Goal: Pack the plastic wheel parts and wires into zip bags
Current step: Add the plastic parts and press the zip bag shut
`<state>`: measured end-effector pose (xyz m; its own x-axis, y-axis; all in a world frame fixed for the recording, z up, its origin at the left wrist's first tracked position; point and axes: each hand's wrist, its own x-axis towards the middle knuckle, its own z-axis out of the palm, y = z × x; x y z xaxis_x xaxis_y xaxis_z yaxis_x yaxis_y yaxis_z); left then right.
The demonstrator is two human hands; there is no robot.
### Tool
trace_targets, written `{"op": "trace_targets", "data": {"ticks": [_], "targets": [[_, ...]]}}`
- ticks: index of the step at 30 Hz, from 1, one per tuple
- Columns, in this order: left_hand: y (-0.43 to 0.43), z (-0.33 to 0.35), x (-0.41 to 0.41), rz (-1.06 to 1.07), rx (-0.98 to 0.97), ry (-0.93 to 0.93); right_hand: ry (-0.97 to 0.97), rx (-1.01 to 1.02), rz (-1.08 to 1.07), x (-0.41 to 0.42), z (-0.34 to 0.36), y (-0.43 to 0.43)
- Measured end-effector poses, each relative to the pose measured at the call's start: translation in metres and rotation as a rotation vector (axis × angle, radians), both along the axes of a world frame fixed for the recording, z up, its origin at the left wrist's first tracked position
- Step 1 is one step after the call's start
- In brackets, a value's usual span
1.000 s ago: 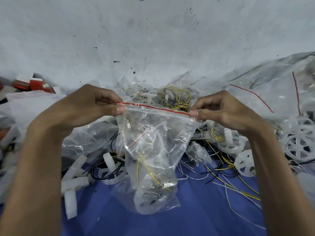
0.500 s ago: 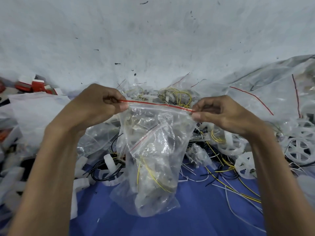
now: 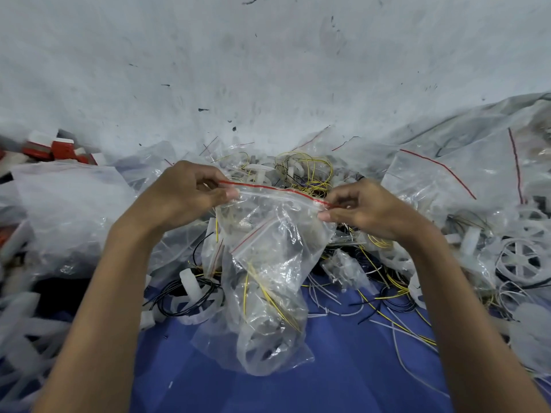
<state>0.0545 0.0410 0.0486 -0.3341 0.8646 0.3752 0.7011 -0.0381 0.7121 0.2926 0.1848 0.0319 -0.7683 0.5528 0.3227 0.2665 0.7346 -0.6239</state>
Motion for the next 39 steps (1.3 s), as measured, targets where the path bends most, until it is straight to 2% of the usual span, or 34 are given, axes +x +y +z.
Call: {"op": "trace_targets", "data": {"ticks": [7, 11, 18, 22, 30, 36, 39], "targets": [[-0.005, -0.009, -0.003, -0.120, 0.241, 0.115, 0.217, -0.057, 0.030, 0.003, 0.001, -0.005], [-0.002, -0.015, -0.007, -0.122, 0.269, 0.078, 0.222, -0.050, 0.051, 0.005, 0.005, -0.008], [0.010, -0.022, 0.003, -0.198, 0.084, -0.045, 0.157, -0.090, -0.002, -0.005, 0.002, -0.007], [0.013, -0.023, 0.007, -0.196, 0.101, -0.056, 0.109, -0.054, -0.033, -0.007, -0.002, -0.004], [0.012, -0.022, 0.010, -0.258, 0.245, -0.012, 0.208, 0.004, 0.006, -0.013, -0.003, -0.011], [0.011, -0.021, 0.007, -0.258, 0.126, -0.029, 0.170, -0.002, -0.006, -0.017, -0.002, -0.015], [0.014, -0.020, 0.015, -0.247, 0.148, 0.004, 0.155, 0.024, 0.011, -0.022, -0.001, -0.018]]}}
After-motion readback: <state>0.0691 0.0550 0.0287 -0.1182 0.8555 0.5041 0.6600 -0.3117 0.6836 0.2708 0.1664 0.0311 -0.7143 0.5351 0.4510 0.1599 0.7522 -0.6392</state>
